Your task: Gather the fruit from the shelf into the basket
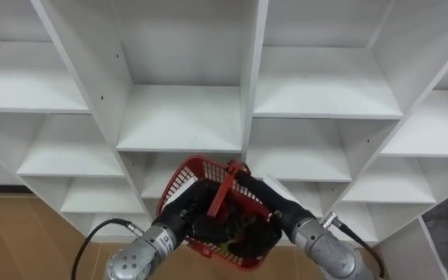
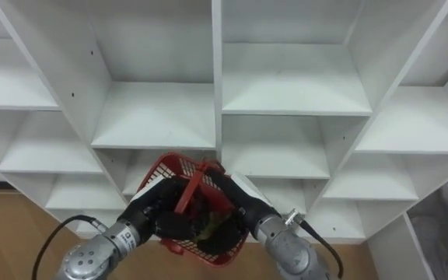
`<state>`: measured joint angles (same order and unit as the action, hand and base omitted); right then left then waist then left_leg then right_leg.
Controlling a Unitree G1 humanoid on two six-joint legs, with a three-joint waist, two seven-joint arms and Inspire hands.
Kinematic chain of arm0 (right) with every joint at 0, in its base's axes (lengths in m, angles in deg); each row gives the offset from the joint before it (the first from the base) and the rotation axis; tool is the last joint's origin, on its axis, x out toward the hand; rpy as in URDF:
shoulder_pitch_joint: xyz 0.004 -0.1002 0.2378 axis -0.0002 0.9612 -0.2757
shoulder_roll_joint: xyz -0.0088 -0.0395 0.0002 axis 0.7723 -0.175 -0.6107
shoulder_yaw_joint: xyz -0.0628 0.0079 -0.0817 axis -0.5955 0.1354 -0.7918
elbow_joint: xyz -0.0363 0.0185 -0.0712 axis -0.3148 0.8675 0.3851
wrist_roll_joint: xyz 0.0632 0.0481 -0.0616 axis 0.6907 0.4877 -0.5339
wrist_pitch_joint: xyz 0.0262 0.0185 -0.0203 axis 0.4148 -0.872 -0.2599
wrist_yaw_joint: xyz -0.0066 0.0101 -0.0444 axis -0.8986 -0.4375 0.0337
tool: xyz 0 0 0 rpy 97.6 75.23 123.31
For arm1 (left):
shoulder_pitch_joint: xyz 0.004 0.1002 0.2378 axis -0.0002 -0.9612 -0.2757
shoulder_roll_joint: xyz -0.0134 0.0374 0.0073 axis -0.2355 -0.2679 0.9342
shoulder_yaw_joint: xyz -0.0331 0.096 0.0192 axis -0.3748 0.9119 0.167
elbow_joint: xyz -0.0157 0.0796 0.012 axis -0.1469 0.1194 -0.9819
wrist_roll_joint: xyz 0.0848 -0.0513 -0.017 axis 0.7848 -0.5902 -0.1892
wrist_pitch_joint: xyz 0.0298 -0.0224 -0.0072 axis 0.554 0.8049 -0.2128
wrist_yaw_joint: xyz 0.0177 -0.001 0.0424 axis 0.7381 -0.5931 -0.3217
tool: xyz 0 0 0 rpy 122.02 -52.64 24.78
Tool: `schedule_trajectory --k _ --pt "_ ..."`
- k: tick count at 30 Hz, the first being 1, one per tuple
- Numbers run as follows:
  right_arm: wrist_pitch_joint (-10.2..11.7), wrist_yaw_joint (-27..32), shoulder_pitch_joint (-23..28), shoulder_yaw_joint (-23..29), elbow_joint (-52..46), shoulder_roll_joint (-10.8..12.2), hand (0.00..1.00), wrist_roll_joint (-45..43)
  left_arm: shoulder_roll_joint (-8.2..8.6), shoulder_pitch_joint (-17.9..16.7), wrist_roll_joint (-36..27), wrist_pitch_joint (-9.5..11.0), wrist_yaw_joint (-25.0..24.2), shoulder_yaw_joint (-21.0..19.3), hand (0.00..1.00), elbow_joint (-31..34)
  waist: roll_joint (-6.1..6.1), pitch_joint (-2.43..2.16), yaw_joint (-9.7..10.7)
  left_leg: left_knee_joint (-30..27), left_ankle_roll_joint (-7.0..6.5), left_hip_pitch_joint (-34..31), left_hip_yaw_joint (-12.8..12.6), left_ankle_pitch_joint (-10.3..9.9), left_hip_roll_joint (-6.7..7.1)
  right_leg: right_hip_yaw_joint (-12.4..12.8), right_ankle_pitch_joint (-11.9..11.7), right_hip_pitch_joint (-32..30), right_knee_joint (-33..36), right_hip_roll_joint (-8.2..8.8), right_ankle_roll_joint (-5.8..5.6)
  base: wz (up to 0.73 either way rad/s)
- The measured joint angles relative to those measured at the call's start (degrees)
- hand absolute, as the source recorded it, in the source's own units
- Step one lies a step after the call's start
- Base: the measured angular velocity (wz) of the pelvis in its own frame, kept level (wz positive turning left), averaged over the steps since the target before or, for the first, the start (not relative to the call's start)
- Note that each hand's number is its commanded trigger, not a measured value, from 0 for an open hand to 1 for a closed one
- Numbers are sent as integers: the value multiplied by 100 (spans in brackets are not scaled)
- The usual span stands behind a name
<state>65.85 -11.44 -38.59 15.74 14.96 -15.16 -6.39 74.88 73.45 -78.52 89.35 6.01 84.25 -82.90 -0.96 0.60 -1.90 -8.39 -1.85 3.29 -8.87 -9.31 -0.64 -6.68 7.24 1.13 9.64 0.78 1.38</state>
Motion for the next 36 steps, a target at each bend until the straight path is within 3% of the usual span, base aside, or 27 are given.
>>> schedule_trajectory --k 8,13,20,26,32,33,36 --pt "-136 -286 161 239 -593 -41 0 104 -27 -227 -11 0 117 -110 100 -9 -3 -10 -13 9 0 20 -36 0 1 30 1 -4 3 -2 -3 -1" --pt "-284 -536 236 272 -644 -37 0 872 7 -206 -12 -2 205 -227 100 -342 -41 -3 -1 17 0 23 -36 0 0 47 3 -4 -1 -7 -4 0" --pt "-464 -692 376 296 -650 -52 0 1045 9 -176 1 -96 322 -276 100 -945 -106 8 6 30 1 29 -42 -4 4 65 7 -7 -6 -16 -8 0" --pt "-440 -579 512 908 -735 11 0 1117 -9 -186 170 -154 598 -772 100 -1444 -102 4 37 30 3 46 -42 -5 -1 53 6 17 -8 -13 -8 0" --pt "-394 -260 875 1410 -901 13 0 1461 -48 -669 669 -268 872 -1049 100 -1652 -99 -1 93 48 4 50 -40 -15 1 58 8 -15 -42 -23 -10 0" --pt "-318 -195 1028 1497 -890 13 0 1572 -43 -776 666 -267 903 -1164 100 -1650 -105 -31 99 62 4 50 -40 -15 0 55 6 -8 -88 -21 -10 3" --pt "-294 61 1337 1688 -855 13 0 1726 -57 -932 666 -267 1143 -1415 100 -1655 -100 -53 128 69 5 48 -35 -16 -1 46 6 7 -85 -20 -10 0"
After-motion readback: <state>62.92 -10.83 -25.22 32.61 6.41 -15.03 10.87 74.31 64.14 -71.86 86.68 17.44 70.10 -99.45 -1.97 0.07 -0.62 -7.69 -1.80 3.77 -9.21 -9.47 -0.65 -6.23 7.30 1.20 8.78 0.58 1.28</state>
